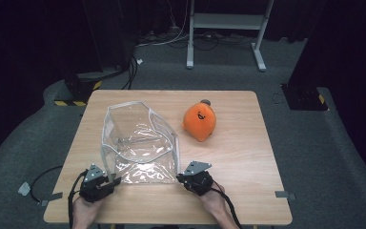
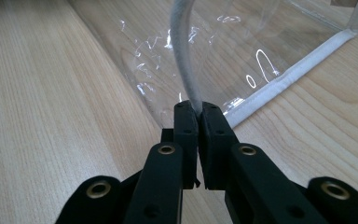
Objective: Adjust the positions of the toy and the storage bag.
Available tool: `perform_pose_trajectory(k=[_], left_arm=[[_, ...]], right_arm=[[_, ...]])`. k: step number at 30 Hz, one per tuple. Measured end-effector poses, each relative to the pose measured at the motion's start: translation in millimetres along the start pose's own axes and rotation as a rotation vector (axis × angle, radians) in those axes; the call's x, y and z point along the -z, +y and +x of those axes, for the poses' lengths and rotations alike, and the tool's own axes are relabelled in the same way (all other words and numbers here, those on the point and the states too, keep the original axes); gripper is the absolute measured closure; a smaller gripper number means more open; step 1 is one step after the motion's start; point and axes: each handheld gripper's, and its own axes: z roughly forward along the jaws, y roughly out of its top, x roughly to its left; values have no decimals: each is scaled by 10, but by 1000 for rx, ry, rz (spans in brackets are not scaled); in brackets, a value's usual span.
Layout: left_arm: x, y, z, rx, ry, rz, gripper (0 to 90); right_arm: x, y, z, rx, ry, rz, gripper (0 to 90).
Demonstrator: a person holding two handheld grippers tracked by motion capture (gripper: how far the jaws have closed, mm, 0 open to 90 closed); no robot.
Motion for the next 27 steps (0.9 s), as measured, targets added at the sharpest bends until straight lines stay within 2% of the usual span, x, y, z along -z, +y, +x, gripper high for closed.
perform_pose_trajectory(k=[2,3,12,13,19,21,23,25,26,27], left_arm=[[1,2,-3,0,-2,2,675],[10,5,2,-14,-4,13,677],[6,-7,-46,-19,-18,15,689],[10,-11,-58,-36,-23,29,689],[-9,-35,-131,-27,-37,18,688],[-4,-37,-133,-37,-39,27,687],[-13,-43,-156,-26,-44,19,687],[-12,-47,-166,-39,-48,30,687],[-29,-53,-196,-23,-50,16,687],[-29,-53,-196,-23,-50,16,687]], right_arm=[[5,-1,3,5,1,2,870],[7,-2,4,8,2,1,871],[86,-68,43,19,10,3,873],[102,-83,46,22,11,3,873],[171,-150,60,24,6,-1,872],[181,-161,56,26,6,-2,872],[199,-181,56,20,6,-5,871],[218,-194,59,20,2,-3,871],[237,-212,61,21,1,-4,871],[246,-219,60,21,1,-4,871]])
